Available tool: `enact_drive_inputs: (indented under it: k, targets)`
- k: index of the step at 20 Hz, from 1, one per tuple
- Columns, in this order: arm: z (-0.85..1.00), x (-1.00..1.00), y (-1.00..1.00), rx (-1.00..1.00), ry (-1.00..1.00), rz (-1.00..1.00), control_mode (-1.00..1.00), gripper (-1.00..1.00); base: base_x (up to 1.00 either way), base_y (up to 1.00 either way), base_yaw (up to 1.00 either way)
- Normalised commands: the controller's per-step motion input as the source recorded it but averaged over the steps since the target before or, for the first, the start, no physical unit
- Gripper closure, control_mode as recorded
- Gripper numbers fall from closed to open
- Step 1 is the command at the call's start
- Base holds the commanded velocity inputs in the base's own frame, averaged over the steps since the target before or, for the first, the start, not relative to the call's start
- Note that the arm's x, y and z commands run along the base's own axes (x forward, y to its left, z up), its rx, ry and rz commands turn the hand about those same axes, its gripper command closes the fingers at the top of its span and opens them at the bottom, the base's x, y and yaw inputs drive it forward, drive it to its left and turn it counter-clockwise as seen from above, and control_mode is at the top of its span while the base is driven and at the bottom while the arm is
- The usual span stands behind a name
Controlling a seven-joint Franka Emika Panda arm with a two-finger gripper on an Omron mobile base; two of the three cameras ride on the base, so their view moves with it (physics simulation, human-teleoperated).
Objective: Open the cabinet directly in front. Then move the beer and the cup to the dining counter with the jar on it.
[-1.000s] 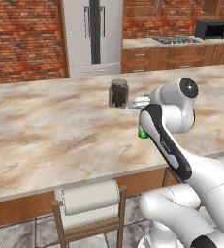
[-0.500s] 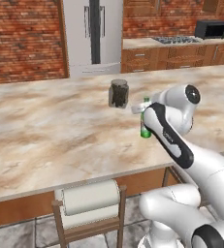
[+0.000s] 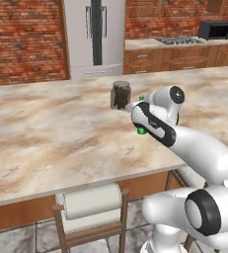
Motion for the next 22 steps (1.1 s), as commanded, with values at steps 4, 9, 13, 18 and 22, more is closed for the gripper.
enact_drive_inputs:
  k: [4, 9, 13, 18, 22]
  targets:
    - [-0.13, 0.53, 0.00, -0.03, -0.01, -0.01, -1.00, 1.00, 0.00, 0.00, 0.00]
    - [-0.25, 0.14, 0.00, -0.01, -0.10, 0.00, -1.00, 1.00, 0.00, 0.00, 0.00]
    - [-0.35, 0.00, 0.00, 0.00, -0.15, 0.00, -1.00, 1.00, 0.00, 0.00, 0.00]
    - [-0.16, 0.00, 0.00, 0.03, -0.05, 0.00, -1.00, 1.00, 0.00, 0.00, 0.00]
    - [-0.02, 0.00, -0.02, 0.07, 0.00, 0.00, -1.00, 1.00, 0.00, 0.00, 0.00]
